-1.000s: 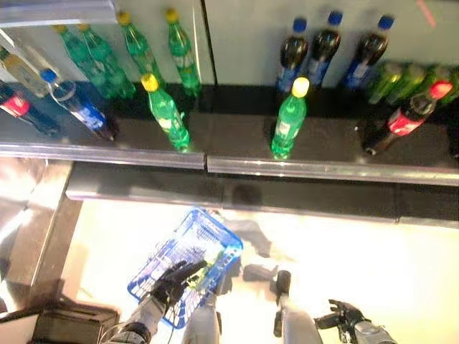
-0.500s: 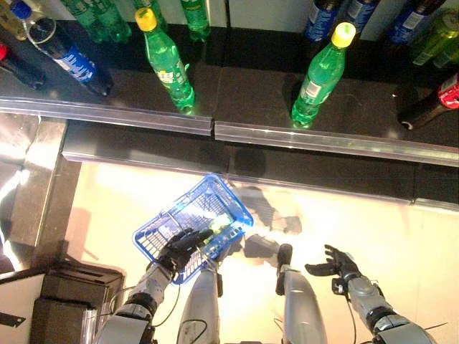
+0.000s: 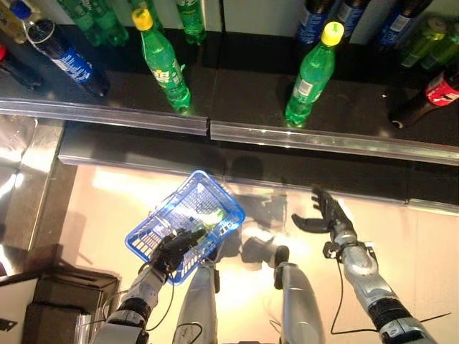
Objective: Pick up the drink and place into the basket.
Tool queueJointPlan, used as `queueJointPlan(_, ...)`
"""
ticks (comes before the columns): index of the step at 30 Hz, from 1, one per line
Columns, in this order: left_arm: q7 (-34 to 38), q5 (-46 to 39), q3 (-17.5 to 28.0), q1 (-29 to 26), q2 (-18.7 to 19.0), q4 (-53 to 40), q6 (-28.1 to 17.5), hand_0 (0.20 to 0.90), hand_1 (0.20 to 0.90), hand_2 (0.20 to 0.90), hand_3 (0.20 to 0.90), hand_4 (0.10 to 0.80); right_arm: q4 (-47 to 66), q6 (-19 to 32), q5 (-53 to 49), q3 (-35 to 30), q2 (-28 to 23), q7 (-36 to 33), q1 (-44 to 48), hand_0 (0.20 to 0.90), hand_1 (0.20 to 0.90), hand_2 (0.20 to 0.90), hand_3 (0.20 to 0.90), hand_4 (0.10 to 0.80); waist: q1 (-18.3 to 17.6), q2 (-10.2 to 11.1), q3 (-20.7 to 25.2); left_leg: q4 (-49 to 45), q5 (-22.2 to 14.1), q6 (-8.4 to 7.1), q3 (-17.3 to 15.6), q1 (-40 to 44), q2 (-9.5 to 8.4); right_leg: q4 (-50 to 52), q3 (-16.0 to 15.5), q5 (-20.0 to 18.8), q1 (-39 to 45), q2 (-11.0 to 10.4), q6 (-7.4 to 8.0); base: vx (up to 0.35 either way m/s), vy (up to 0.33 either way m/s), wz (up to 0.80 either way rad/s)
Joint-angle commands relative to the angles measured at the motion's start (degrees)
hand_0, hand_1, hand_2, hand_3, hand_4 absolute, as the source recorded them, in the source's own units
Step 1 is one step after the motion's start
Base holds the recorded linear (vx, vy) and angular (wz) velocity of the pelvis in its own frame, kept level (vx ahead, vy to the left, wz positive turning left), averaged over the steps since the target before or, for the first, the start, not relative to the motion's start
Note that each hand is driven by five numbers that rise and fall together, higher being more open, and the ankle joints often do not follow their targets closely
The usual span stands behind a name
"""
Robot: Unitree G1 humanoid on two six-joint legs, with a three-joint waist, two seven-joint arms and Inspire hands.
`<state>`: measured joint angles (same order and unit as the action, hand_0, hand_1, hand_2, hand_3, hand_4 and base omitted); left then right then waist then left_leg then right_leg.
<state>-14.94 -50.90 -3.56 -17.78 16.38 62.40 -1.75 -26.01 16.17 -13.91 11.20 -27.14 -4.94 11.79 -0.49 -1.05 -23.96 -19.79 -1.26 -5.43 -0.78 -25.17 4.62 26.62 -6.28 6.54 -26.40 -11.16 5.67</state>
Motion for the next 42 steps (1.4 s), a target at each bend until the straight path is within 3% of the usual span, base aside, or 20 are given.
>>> queueJointPlan(1,-1.98,0.51,-1.02,10.59,2.04,0.5,-0.62,0.3,0.3,0.3,0.2,0.1,11.78,6.87,0.93,-3.13,-2.64,-0.78,0.35,0.9,0.9,0.9,0.9,0.8,-0.76,0.71,2.24,-1.36,-2.46,4.29,-1.21,0.88,-2.24,-3.83,1.36,-3.87,0.54,0.18,0.77,0.007,0.049,-0.04)
queueJointPlan(11,-2.85,1.54,0.15,11.55,1.55,0.49,-0.14,0.3,0.3,0.3,0.2,0.1,21.26,12.85,-4.32,-9.03,-7.14,-0.77,4.51,0.9,0.9,0.9,0.9,0.8,-0.98,0.17,1.28,-2.1,-3.09,3.68,-1.73,2.44,-1.93,-4.39,1.2,-3.31,3.01,-0.77,0.45,0.036,0.026,-0.01)
queueJointPlan(17,-3.07,2.51,-0.06,11.36,1.77,0.59,0.67,0.3,0.3,0.3,0.2,0.1,21.48,13.61,-7.13,-10.48,-8.49,-0.98,7.99,0.9,0.9,0.9,0.9,0.8,-0.44,0.08,0.9,-2.42,-3.24,3.53,-1.78,2.88,-1.71,-4.83,0.59,-3.32,4.06,-1.11,0.35,0.036,-0.016,0.0)
queueJointPlan(42,-1.51,3.21,-3.65,9.46,3.63,-2.14,2.93,0.3,0.3,0.3,0.2,0.1,9.05,9.37,-15.04,-8.58,-16.15,-2.32,23.99,0.9,0.9,0.9,0.9,0.8,2.47,-0.83,-1.0,-1.21,-2.31,3.47,-1.2,3.79,-2.01,-7.06,-1.18,-4.33,6.18,-1.11,0.44,0.001,-0.004,0.01)
